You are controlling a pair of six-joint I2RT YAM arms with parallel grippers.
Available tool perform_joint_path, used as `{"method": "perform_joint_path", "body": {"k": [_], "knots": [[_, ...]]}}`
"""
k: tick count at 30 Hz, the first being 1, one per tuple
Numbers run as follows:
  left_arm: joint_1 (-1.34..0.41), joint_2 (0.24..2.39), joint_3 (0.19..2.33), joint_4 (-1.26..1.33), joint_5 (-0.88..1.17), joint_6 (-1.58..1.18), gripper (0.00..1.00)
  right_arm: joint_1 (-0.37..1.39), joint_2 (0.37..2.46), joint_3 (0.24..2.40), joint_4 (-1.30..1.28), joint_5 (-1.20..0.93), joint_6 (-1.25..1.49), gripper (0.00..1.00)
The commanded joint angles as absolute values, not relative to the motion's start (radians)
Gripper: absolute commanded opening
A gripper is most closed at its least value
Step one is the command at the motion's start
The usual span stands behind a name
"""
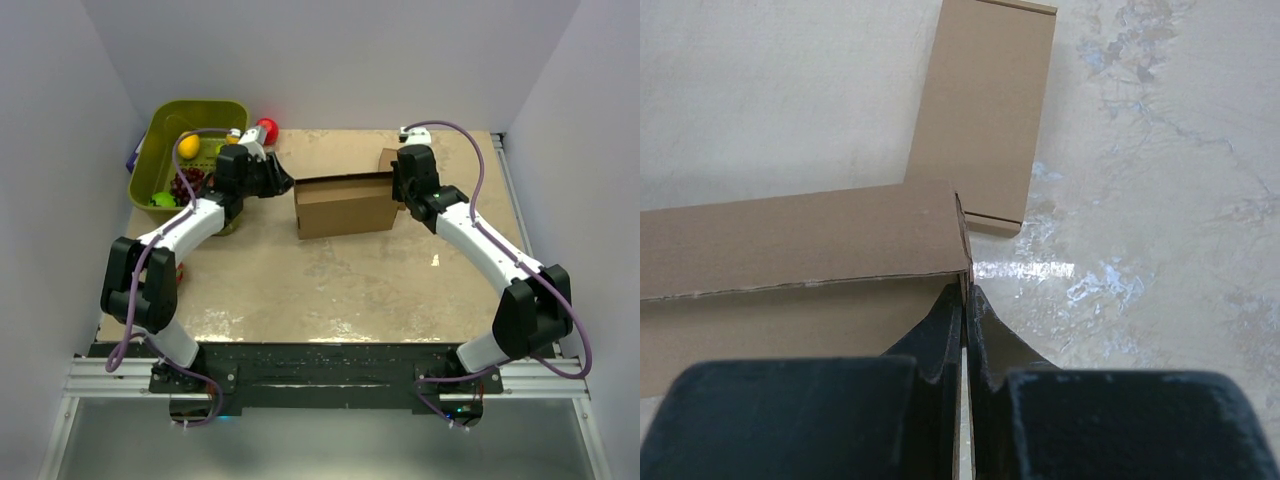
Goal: Fold the paper box
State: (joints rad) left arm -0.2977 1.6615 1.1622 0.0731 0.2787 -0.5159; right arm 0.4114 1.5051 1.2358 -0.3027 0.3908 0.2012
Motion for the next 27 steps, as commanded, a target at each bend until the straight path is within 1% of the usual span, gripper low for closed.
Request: {"method": "perform_joint_path", "body": {"k": [1, 6, 7, 8, 10, 17, 22, 27], "knots": [[-0.298, 1.64, 1.124, 0.126, 0.302, -0.535, 0.44, 0.414, 1.546, 1.226, -0.434, 0.385, 0.202, 0.0], [-0.298, 1.606, 1.129, 0.13, 0.284, -0.545, 0.45, 0.413, 1.552, 1.229, -0.436, 0.38, 0.202, 0.0], [-0.298, 1.591, 1.134, 0.127, 0.276, -0.546, 0.46, 0.413, 1.551, 1.227, -0.436, 0.382, 0.202, 0.0], [-0.298, 1.582, 1.144, 0.124, 0.269, -0.549, 0.5, 0.413, 1.552, 1.229, -0.434, 0.382, 0.202, 0.0], [-0.298, 1.553, 1.149, 0.123, 0.235, -0.555, 0.52, 0.413, 1.551, 1.226, -0.436, 0.38, 0.199, 0.0], [-0.328, 1.459, 1.135, 0.14, 0.118, -0.569, 0.55, 0.414, 1.552, 1.229, -0.436, 0.377, 0.201, 0.0], [-0.345, 1.425, 1.098, 0.178, 0.1, -0.595, 0.56, 0.414, 1.554, 1.227, -0.433, 0.371, 0.201, 0.0], [-0.351, 1.466, 1.126, 0.173, 0.117, -0.606, 0.56, 0.413, 1.546, 1.226, -0.437, 0.374, 0.201, 0.0]]}}
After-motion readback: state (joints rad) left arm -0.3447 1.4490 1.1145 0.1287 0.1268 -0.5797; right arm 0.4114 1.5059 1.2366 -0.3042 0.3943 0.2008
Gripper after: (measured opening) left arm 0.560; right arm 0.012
